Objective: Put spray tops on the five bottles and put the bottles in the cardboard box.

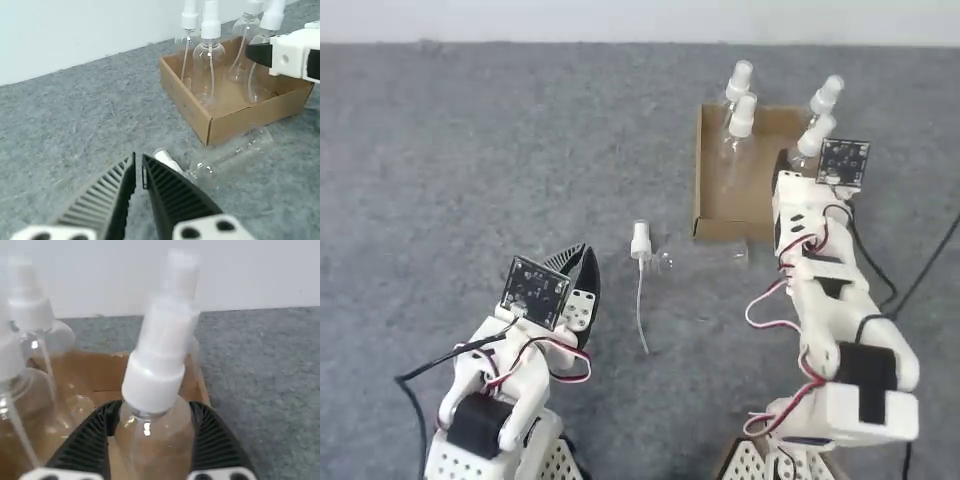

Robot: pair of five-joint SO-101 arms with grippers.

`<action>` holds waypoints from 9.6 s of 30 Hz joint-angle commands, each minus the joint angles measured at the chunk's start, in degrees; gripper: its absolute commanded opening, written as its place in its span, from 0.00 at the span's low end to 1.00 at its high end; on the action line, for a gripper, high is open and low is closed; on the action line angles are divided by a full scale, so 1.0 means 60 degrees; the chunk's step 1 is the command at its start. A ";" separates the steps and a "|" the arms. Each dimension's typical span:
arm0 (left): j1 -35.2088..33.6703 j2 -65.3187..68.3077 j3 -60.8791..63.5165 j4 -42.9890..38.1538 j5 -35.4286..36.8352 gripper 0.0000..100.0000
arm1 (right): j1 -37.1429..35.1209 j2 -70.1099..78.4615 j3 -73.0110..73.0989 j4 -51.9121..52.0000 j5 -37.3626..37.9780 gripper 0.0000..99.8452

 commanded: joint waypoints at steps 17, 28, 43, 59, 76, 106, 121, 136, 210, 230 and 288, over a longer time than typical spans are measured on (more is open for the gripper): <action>-0.0015 -0.0147 -0.0081 -0.0337 -0.0073 0.01 | 0.0227 0.0139 -0.0806 -0.0227 -0.0659 0.01; -0.0015 -0.0147 -0.0081 -0.0337 -0.0073 0.01 | 0.0227 0.0139 -0.0747 -0.0198 -0.0645 0.01; -0.0527 -0.0147 0.0623 -0.1436 -0.0615 0.01 | 0.0227 0.0095 -0.0733 -0.0198 -0.0645 0.01; -0.0762 -0.0147 0.0784 -0.1714 -0.0601 0.01 | 0.0212 0.0139 -0.0733 -0.0183 -0.0044 0.19; -0.0821 -0.0147 0.0769 -0.1670 -0.0645 0.01 | 0.0212 0.0051 -0.0733 -0.0183 -0.0029 0.24; -0.0835 -0.0147 0.0769 -0.1670 -0.0659 0.01 | 0.0286 -0.1619 -0.1568 0.1868 0.0176 0.33; -0.0835 -0.0147 0.0769 -0.1670 -0.0659 0.01 | 0.0286 -0.3612 -0.4073 0.5810 0.0249 0.33; -0.0864 -0.0147 0.0755 -0.1656 -0.0615 0.01 | -0.3128 -0.5077 -0.5890 1.4264 0.1319 0.33; -0.1949 -0.0117 -0.0344 -0.0440 0.0205 0.01 | -0.3143 -0.0462 -0.5700 1.7121 0.2418 0.09; 0.0484 0.7385 -0.3729 -0.1245 -0.0571 0.02 | 0.4462 -0.3919 -0.2886 1.6110 0.6960 0.09; 0.0513 1.8344 -1.1143 0.1245 0.0703 0.01 | 0.7304 -0.1648 -0.4381 1.5626 1.0564 0.33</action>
